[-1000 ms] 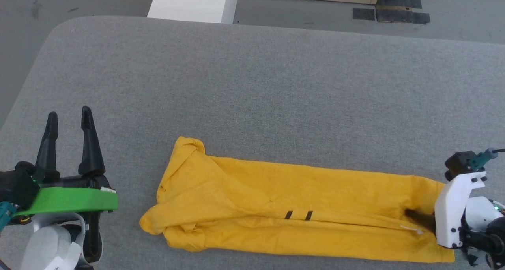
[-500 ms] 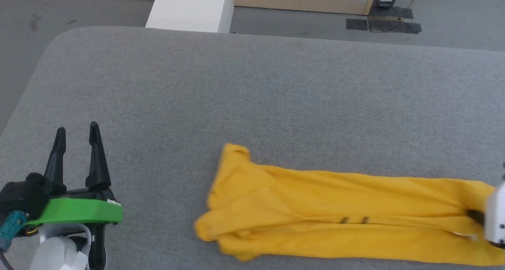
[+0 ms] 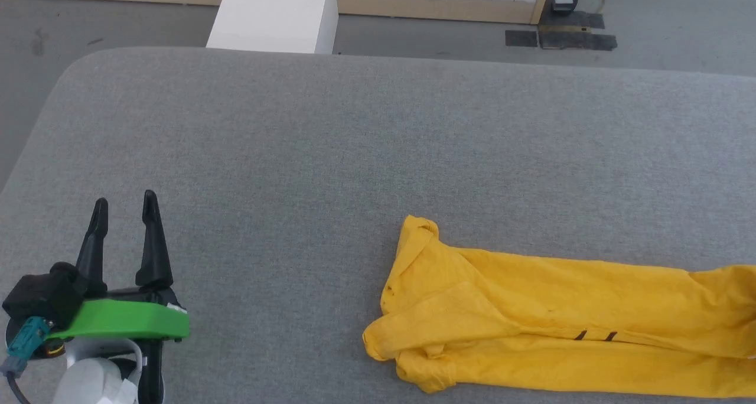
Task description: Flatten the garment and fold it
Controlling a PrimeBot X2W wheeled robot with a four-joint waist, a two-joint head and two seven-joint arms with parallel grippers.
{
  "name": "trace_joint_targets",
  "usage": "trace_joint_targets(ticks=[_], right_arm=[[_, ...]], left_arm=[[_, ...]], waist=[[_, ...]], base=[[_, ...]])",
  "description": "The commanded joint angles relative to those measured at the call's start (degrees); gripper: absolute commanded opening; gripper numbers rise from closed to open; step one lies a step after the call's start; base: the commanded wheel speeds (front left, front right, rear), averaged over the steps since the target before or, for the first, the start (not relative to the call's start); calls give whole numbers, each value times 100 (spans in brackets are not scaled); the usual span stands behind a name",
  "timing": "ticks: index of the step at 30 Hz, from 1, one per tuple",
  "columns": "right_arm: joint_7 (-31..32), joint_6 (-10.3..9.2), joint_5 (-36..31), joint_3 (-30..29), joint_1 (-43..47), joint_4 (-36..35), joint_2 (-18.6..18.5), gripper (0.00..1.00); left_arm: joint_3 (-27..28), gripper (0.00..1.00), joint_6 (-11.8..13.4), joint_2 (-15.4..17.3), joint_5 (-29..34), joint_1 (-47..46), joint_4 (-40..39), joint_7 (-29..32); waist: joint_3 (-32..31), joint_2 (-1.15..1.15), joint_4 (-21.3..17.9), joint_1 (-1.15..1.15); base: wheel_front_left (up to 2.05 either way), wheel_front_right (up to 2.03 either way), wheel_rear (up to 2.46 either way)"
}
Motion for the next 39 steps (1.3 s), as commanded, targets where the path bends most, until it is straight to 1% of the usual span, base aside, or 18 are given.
trace_joint_targets(ticks=[1, 6, 10, 13, 16, 17, 19, 21, 28, 34, 39], right_arm=[[132, -11, -2, 142, 13, -183, 0, 0], [937, -11, 445, 1001, 212, -1165, -145, 0], [1451, -11, 895, 1588, 313, -1919, -173, 0], [1599, -11, 1154, 1967, 289, -2222, -75, 0], [1531, -11, 1359, 2351, 170, -2313, 161, 0], [1405, -11, 1425, 2633, 56, -2281, 321, 0], [1180, -11, 1514, 2814, -74, -2176, 562, 0], [1009, -11, 1534, 3074, -204, -2022, 724, 0], [360, -11, 1651, 3696, -594, -1272, 1448, 0], [-102, -11, 1647, 3995, -887, -625, 1881, 0], [-545, -11, 1486, 4019, -1093, -139, 2056, 0]], left_arm=[[19, 100, 24, -7, -13, 73, 2, -17], [63, 100, 55, 2, -42, 154, -16, -18], [82, 100, 64, 4, -80, 214, -36, -14], [81, 100, 65, 0, -105, 237, -44, -13], [77, 100, 62, -11, -136, 246, -37, -14], [80, 100, 65, -12, -151, 255, -29, -13], [84, 100, 73, -11, -163, 260, -26, -12], [111, 100, 101, -20, -184, 275, -22, -12], [89, 100, 83, -26, -239, 347, 17, -3], [22, 100, 57, -43, -277, 330, 67, 11], [-49, 100, 34, -61, -283, 306, 124, 12]], waist=[[-58, 0, -54, 0], [-161, 0, -134, 0], [-205, 0, -154, 0], [-207, 0, -139, 0], [-193, 0, -82, 0], [-187, 0, -37, 0], [-177, 0, 20, 0], [-167, 0, 83, 0], [-152, 0, 352, 0], [-95, 0, 595, 0], [-59, 0, 752, 0]], base=[[0, 0, 0], [0, 0, 0], [0, 0, 0], [0, 0, 0], [0, 0, 0], [0, 0, 0], [0, 0, 0], [0, 0, 0], [0, 0, 0], [0, 0, 0], [0, 0, 0]])
